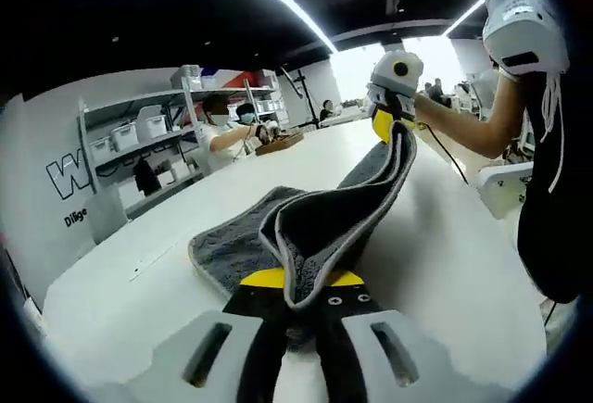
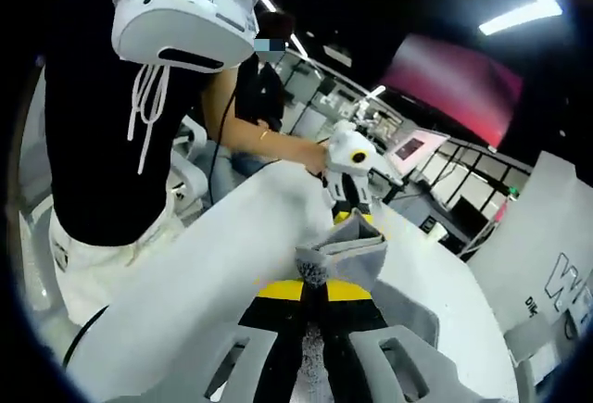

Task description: Open the folded towel by lifting each exposed corner and separating the folded layers until the towel lies flat within the target outline without major curled edges

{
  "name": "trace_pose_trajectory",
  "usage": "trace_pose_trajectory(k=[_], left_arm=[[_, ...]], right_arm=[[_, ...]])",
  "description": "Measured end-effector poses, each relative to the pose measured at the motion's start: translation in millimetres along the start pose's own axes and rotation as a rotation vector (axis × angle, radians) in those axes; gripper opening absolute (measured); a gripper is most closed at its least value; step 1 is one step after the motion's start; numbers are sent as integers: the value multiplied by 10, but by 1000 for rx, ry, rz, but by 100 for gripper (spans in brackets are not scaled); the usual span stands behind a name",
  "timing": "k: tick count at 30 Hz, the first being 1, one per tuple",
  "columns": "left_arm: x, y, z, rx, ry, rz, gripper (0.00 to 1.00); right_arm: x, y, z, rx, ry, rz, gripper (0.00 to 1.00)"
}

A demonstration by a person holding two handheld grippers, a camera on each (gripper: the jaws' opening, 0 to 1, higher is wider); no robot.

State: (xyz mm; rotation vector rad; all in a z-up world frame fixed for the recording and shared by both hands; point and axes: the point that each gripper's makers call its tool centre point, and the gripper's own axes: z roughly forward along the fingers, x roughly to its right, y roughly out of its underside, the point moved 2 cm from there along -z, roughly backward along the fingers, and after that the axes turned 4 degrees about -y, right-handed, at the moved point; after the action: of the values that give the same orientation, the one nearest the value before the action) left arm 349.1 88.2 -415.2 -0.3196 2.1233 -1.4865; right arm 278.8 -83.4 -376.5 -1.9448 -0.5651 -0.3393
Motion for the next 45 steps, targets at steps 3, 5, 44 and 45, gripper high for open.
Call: trace_pose_trajectory(k=[3, 5, 44, 45], left_arm=[[106, 10, -27, -10, 7, 14, 7], [158, 13, -33, -18, 9, 18, 7], [1007, -84, 319, -40, 107, 54, 6], [1026, -71, 327, -42, 108, 53, 6]], right_arm=[[-12, 17, -30, -21, 4, 3, 0], [-18, 34, -51, -31, 7, 7, 0], [-383, 664, -562, -191, 121, 172, 0], [-397, 691, -574, -195, 123, 178, 0]])
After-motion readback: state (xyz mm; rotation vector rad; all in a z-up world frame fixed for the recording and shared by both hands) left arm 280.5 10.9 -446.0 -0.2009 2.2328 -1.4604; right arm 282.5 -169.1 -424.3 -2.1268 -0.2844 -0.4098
